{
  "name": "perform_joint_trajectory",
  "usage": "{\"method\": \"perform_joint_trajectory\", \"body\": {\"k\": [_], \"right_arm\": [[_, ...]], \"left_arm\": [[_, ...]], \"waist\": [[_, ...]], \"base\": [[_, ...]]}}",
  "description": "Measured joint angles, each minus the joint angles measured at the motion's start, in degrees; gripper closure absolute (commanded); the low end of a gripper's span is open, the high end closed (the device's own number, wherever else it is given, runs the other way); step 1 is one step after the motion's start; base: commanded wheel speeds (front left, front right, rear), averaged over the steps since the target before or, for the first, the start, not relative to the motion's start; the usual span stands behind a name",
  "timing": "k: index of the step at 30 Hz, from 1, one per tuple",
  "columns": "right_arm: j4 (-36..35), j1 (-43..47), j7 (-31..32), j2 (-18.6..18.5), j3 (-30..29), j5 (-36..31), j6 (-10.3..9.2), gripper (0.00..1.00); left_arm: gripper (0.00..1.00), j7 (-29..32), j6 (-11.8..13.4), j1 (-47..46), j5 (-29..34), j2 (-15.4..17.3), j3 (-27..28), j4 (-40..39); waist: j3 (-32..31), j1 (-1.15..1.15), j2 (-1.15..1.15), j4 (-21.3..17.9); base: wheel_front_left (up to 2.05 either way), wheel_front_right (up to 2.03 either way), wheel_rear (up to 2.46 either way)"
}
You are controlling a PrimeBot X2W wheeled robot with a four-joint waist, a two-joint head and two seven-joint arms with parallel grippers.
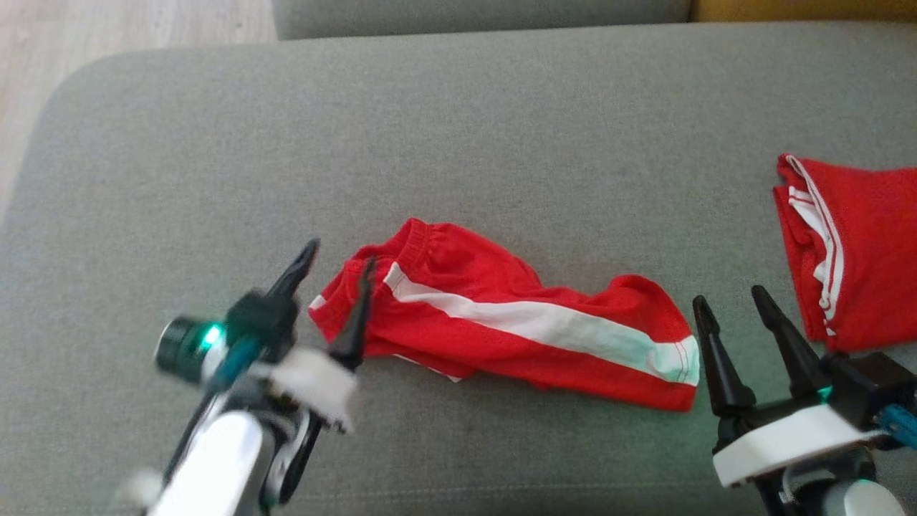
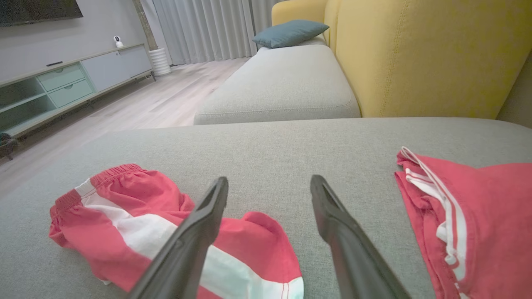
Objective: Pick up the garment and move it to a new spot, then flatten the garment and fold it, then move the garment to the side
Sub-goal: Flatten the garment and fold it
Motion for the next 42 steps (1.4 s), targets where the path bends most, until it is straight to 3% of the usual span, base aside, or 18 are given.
{"method": "perform_joint_trajectory", "body": {"k": [8,13,14,15,16,23,34,35,36,42], "right_arm": [[1.58,-2.45,-0.01,0.00,1.78,1.02,0.00,0.00],[3.26,-2.40,0.00,0.04,1.56,1.60,0.00,0.00],[3.66,-2.38,0.07,0.11,1.51,1.63,0.00,0.00],[4.00,-2.35,0.37,0.15,1.41,1.81,0.00,0.00],[4.45,-2.32,0.82,0.20,1.21,2.10,0.00,0.00],[9.91,-1.93,6.43,-0.12,0.87,3.28,0.00,0.00],[21.45,-8.18,8.11,-1.27,5.04,5.09,0.00,0.00],[21.92,-8.77,8.09,-1.30,5.25,5.47,0.00,0.13],[22.20,-9.21,8.04,-1.37,5.36,5.84,0.00,0.98],[18.76,-9.10,5.03,-2.27,5.66,7.24,0.00,1.00]], "left_arm": [[0.00,16.69,-6.95,-8.76,-5.15,-0.54,-2.99,9.17],[0.00,22.52,-7.98,-9.07,-7.00,-0.25,-3.71,10.89],[0.23,23.03,-7.99,-9.17,-7.39,-0.15,-3.80,10.94],[0.95,23.49,-7.99,-9.38,-7.44,0.02,-3.96,10.99],[1.00,23.68,-7.99,-9.53,-7.64,0.12,-3.91,10.96],[1.00,23.66,-7.93,-9.56,-7.71,0.55,-4.02,9.58],[1.00,22.01,-7.55,-9.88,-7.69,0.35,-4.54,7.38],[1.00,21.61,-7.38,-9.88,-7.69,0.34,-4.56,7.31],[1.00,21.17,-7.35,-9.87,-7.69,0.34,-4.54,7.14],[1.00,17.03,-5.94,-9.59,-7.69,0.40,-3.69,3.77]], "waist": [[2.40,0.00,0.00,-2.34],[3.06,0.00,0.00,-3.80],[3.14,0.00,0.00,-3.97],[3.22,0.00,0.00,-4.09],[3.26,0.00,0.00,-4.22],[3.83,0.00,0.00,-4.17],[5.87,0.00,0.00,-1.94],[5.99,0.00,0.00,-1.73],[6.08,0.00,0.00,-1.53],[5.70,0.00,0.00,-1.15]], "base": [[0.00,0.00,0.00],[0.00,0.00,0.00],[0.00,0.00,0.00],[0.00,0.00,0.00],[0.00,0.00,0.00],[0.00,0.00,0.00],[0.00,0.00,0.00],[0.00,0.00,0.00],[0.00,0.00,0.00],[0.00,0.00,0.00]]}}
